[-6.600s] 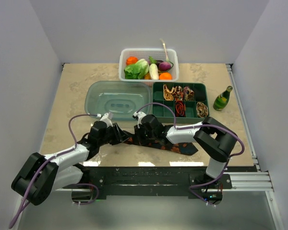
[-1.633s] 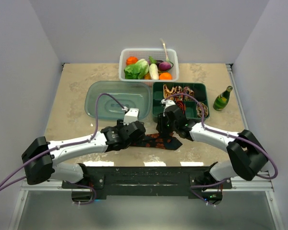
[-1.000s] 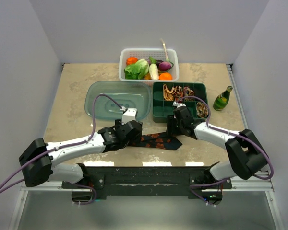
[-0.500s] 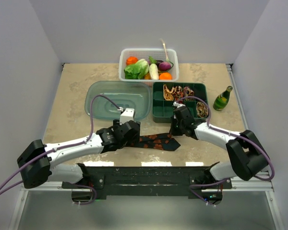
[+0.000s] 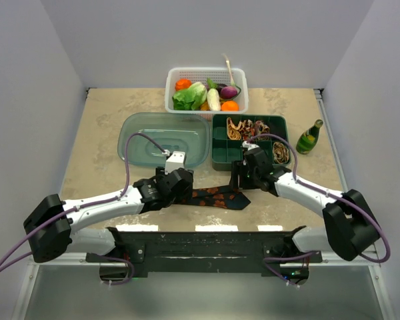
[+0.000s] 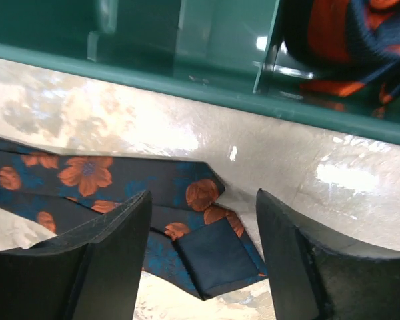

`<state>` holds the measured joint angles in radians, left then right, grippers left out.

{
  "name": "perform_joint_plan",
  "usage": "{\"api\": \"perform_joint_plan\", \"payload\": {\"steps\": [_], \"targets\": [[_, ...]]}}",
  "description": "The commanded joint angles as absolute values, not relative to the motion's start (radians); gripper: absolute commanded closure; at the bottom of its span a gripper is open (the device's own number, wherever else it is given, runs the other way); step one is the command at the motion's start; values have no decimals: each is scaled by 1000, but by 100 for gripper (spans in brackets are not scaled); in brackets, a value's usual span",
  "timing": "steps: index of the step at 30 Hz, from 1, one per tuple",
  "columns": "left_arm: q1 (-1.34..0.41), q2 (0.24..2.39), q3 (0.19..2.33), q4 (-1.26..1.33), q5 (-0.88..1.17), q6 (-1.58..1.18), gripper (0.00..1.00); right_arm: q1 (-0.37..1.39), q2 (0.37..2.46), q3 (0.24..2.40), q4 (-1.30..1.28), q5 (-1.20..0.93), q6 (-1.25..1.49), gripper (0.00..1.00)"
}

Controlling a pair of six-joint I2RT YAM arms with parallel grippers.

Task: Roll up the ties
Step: Roll the tie at the center of the board.

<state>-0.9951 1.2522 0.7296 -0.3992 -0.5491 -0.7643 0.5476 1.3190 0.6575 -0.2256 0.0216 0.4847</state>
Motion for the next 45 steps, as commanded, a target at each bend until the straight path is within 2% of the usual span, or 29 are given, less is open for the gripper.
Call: {"api": "perform_joint_plan", "payload": {"steps": [1, 5, 6, 9, 12, 13, 15, 16, 20, 33, 45], "targets": [[-989, 1235, 726, -357, -563, -747, 20, 546, 1354, 652, -215, 3, 486, 32], [-988, 1236, 723, -359, -565, -749, 20, 548, 1384, 652, -184, -31, 489, 39], [-988, 1235, 723, -359, -566, -749, 20, 546, 1391, 652, -180, -37, 489, 45], [-988, 1235, 719, -362, -569, -749, 20, 548, 1405, 650, -164, -49, 492, 53], [-985, 1235, 716, -359, -571, -749, 20, 548, 1414, 644, -149, -72, 497, 57], [-985, 1238, 715, -359, -571, -747, 20, 548, 1422, 643, -149, -75, 499, 63], [-980, 1241, 715, -356, -571, -747, 20, 548, 1434, 637, -140, -77, 499, 67], [-980, 1241, 715, -356, -571, -747, 20, 548, 1445, 635, -134, -77, 500, 77], [-979, 1247, 713, -356, -571, -745, 20, 548, 1430, 624, -121, -72, 505, 100], [-971, 1269, 701, -339, -561, -749, 20, 548, 1189, 669, -268, -38, 495, 100], [-968, 1293, 696, -325, -558, -750, 20, 560, 1108, 540, -316, -130, 555, 100]]}}
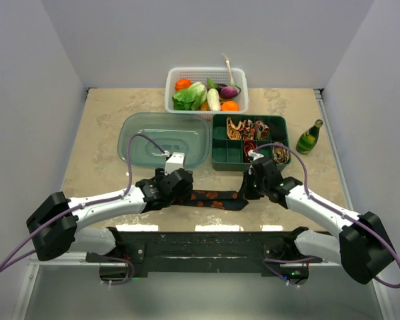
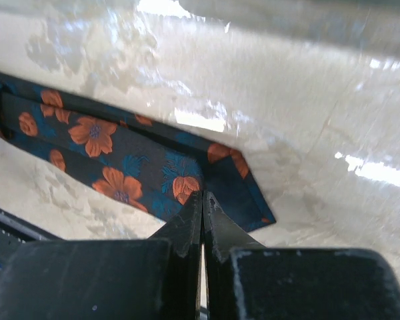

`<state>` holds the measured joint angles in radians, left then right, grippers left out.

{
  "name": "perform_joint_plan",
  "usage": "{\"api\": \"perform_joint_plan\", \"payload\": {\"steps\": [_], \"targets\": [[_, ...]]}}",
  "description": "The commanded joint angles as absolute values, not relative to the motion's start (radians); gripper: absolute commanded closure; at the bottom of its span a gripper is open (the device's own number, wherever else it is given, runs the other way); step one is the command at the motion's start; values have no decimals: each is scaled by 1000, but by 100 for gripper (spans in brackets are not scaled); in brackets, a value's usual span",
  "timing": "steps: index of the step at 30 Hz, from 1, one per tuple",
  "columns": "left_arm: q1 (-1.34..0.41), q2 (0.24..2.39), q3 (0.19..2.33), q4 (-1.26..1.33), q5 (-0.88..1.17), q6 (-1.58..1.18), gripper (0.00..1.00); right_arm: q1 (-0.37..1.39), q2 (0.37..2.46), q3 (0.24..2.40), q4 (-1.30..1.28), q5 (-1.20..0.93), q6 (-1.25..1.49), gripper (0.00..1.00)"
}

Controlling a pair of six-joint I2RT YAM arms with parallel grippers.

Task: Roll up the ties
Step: Roll the tie at the center of the board.

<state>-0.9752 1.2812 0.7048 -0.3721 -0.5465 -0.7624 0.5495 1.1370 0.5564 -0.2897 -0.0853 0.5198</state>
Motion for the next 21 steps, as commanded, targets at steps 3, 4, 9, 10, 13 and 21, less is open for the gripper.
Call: {"api": "perform_joint_plan", "payload": {"steps": [3, 4, 9, 10, 13, 21], "targets": [[-968, 1298, 701, -328, -558, -752, 20, 561, 1106, 529, -336, -133, 571, 100], [-968, 1296, 701, -328, -560, -752, 20, 564, 1104, 526, -340, -140, 572, 100], [-966, 1293, 706, -344, -571, -758, 20, 566, 1094, 546, -374, -114, 571, 74], [-966, 1292, 707, -347, -572, -759, 20, 568, 1085, 560, -388, -104, 568, 64], [-963, 1275, 707, -354, -572, -764, 20, 566, 1051, 593, -410, -72, 552, 39], [-911, 1181, 703, -348, -525, -744, 20, 609, 1127, 678, -333, -75, 526, 31]]}}
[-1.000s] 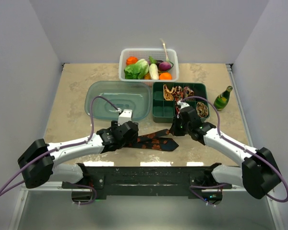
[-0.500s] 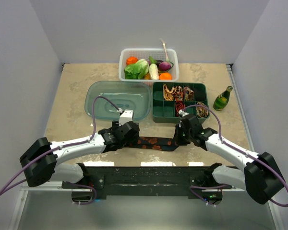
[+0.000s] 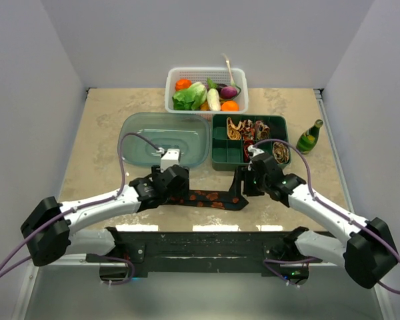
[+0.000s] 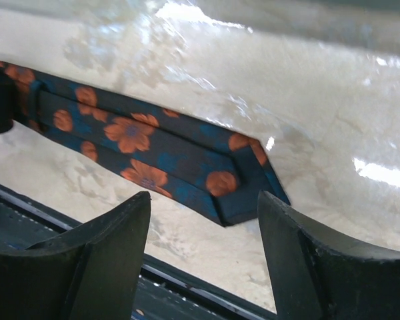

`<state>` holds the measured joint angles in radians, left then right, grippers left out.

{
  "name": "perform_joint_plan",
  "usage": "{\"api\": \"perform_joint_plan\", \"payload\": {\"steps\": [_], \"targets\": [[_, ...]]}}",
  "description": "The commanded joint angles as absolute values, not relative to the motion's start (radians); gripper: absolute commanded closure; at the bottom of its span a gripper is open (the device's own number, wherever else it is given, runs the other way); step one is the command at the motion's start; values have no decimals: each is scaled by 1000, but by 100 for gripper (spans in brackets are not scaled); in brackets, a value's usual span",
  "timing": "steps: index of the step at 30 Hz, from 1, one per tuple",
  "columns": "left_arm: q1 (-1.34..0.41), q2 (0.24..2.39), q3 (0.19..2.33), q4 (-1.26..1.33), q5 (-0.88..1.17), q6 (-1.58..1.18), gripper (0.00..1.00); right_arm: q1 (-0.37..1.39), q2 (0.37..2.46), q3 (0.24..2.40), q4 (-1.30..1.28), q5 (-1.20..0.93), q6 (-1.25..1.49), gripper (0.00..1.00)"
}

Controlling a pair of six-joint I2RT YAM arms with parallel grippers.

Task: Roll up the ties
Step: Roll the tie at the center of the board.

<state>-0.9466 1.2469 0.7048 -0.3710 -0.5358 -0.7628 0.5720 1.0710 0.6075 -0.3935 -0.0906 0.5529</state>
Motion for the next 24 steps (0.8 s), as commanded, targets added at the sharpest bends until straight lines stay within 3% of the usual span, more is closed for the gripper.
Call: {"api": "perform_joint_plan", "payload": {"steps": [1, 6, 7, 11, 12, 17, 22, 24], "targets": [[-902, 1171, 698, -345, -503, -739, 19, 624, 1147, 707, -322, -60, 525, 32], [-816, 1082, 641, -308, -410, -729, 18, 782, 1305, 822, -244, -28, 505, 41], [-801, 1066, 632, -304, -375, -727, 18, 804, 1363, 857, -227, -28, 505, 47], [-674, 953, 565, -290, -256, -729, 16, 908, 1495, 952, -128, -90, 488, 95], [-643, 927, 551, -287, -226, -729, 15, 922, 1526, 971, -95, -110, 486, 99], [-369, 744, 436, -238, 101, -741, 11, 1000, 1660, 1091, -32, -166, 482, 100], [-149, 735, 344, -167, 447, -745, 11, 1020, 1752, 1164, -5, -186, 477, 100], [-100, 745, 304, -104, 498, -758, 11, 1023, 1773, 1181, -5, -187, 472, 100]]}}
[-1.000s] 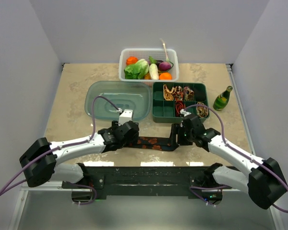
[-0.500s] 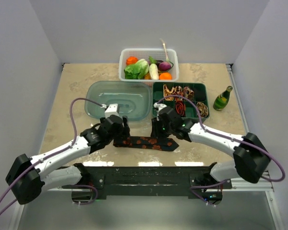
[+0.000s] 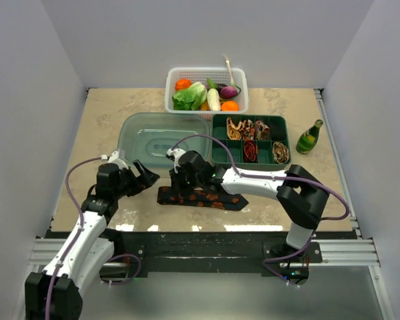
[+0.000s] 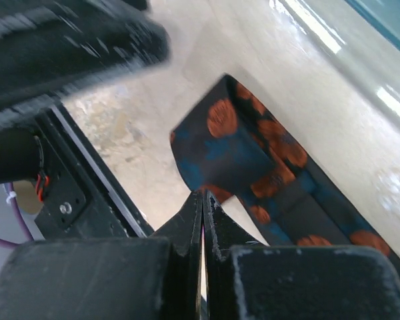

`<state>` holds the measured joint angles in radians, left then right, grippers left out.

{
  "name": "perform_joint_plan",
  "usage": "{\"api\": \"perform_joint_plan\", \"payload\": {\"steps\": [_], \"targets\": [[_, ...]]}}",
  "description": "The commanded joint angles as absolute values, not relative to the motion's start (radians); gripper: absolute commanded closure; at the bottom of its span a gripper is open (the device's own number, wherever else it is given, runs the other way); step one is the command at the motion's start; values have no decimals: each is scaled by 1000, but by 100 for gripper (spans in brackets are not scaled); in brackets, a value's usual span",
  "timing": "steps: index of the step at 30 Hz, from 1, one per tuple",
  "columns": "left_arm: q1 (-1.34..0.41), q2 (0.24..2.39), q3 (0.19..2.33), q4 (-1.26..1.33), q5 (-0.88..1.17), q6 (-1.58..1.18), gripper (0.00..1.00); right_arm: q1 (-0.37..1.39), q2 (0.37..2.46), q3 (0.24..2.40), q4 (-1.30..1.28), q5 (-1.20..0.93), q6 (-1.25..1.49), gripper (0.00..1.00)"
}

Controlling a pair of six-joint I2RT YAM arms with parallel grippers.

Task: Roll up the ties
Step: Roll the tie at the center of the board.

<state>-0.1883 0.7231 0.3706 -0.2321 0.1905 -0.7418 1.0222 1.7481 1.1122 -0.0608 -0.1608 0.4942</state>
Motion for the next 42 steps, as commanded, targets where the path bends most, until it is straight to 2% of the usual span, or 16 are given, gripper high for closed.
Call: {"api": "perform_joint_plan", "payload": {"steps": [1, 12, 29, 35, 42], "targets": [[-98, 750, 302, -97, 506, -759, 11, 1023, 1787, 1193, -5, -186, 472, 100], [-89, 804, 305, -118, 466, -735, 12, 1026, 1847, 1206, -14, -109, 457, 100], [-169, 853, 267, -98, 443, -764, 19, 1026, 1781, 1032, -5, -21, 488, 100], [-207, 880, 227, -35, 445, -782, 23, 1025, 1778, 1012, -5, -15, 494, 100], [-287, 945, 177, 127, 426, -807, 32, 1025, 1789, 1012, 37, -32, 505, 100]]}}
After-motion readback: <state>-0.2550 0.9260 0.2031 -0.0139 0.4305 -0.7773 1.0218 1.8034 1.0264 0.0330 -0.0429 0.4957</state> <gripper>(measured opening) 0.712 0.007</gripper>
